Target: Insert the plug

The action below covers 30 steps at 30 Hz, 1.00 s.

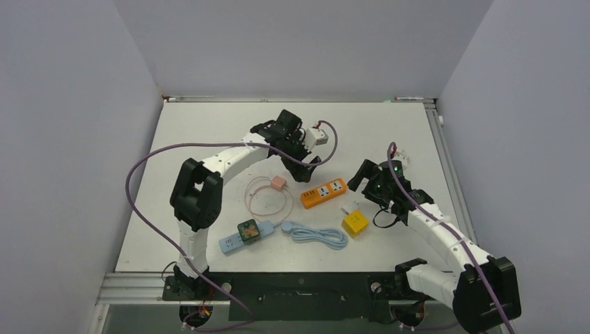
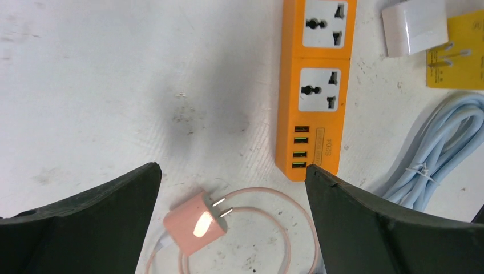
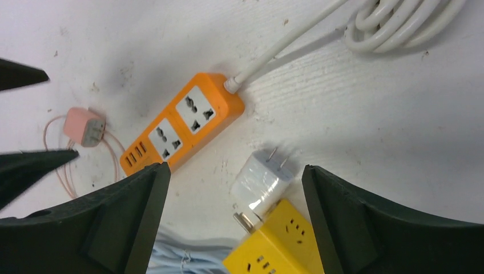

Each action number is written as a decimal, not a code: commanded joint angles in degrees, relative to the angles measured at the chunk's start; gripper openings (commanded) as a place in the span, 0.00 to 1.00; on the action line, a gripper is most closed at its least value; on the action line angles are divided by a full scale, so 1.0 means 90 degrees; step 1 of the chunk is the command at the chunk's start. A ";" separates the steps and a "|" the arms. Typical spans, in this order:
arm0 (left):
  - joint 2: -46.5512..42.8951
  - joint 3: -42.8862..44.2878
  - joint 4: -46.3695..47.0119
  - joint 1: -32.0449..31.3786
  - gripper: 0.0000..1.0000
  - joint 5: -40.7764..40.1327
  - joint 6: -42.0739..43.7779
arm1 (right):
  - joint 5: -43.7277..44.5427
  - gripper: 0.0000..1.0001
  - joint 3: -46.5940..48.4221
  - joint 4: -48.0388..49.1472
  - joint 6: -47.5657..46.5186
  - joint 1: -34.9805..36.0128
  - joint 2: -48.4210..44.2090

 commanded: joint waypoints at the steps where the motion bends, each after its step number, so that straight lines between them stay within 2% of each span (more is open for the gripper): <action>1: -0.0780 0.0818 -0.0550 0.0047 0.96 -0.0593 -0.0332 | -0.0335 0.90 -0.0367 -0.0789 -0.0328 0.0148 -0.0847; 4: -0.1014 0.1061 -0.0735 0.0075 0.96 -0.1375 -0.0915 | -0.0192 0.90 -0.0688 -0.0932 -0.0314 0.0438 -0.1215; 16: -0.1229 0.1398 -0.2286 0.0405 0.96 -0.1267 -0.1012 | 0.0539 0.90 -0.0965 -0.0973 -0.0166 0.1682 -0.1323; 23: -0.1351 0.1406 -0.2345 0.0547 0.96 -0.1198 -0.1086 | 0.1354 0.90 -0.1031 -0.1267 0.0337 0.2698 -0.1369; 30: -0.1488 0.1311 -0.2305 0.0550 0.96 -0.1310 -0.1110 | 0.2353 0.90 -0.0824 -0.1655 0.0674 0.3397 -0.0922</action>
